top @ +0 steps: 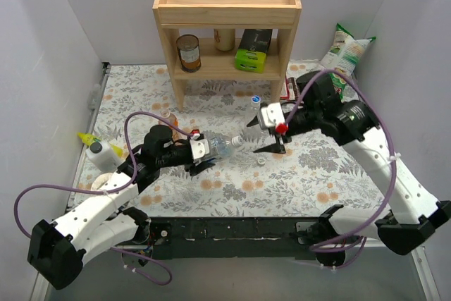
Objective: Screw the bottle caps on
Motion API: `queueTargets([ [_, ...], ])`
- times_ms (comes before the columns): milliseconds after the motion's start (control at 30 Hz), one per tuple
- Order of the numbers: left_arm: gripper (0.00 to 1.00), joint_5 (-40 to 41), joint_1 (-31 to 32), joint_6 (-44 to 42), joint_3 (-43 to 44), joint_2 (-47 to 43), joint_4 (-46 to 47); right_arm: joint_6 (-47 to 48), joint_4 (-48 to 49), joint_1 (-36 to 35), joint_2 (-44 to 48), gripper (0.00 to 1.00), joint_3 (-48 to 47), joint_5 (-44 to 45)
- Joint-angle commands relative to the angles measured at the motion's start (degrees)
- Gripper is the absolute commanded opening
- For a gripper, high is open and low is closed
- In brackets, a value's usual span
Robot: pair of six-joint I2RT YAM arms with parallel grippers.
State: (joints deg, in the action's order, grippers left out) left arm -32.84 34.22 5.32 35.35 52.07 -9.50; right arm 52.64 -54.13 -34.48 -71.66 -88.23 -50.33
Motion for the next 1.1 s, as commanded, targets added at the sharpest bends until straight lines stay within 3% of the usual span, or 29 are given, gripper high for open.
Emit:
queueTargets([
  [0, 0.0, -8.82, -0.38, 1.8, 1.65, -1.8, -1.31, 16.44, 0.52, -4.19, 1.52, 0.74, 4.38, 9.36],
  [533, 0.0, -9.52, -0.38, 1.18, 1.65, -2.33, -2.02, 16.26, 0.78, -11.57, -0.94, 0.57, 3.5, 10.16],
  [833, 0.0, -9.52, -0.38, 1.36, 1.21, -2.33, -1.4, 15.56, -0.98, -12.19, -2.61, 0.37, 1.39, 9.81],
  [933, 0.0, -8.21, -0.38, 1.27, 0.77, -2.24, -0.61, 11.18, -0.45, -12.19, -4.18, 0.29, -0.19, 9.54],
  [1067, 0.0, -1.11, -0.29, 2.85, -0.54, -3.38, 5.6, -3.98, -1.06, -12.1, -8.22, 0.23, -4.14, 8.84],
])
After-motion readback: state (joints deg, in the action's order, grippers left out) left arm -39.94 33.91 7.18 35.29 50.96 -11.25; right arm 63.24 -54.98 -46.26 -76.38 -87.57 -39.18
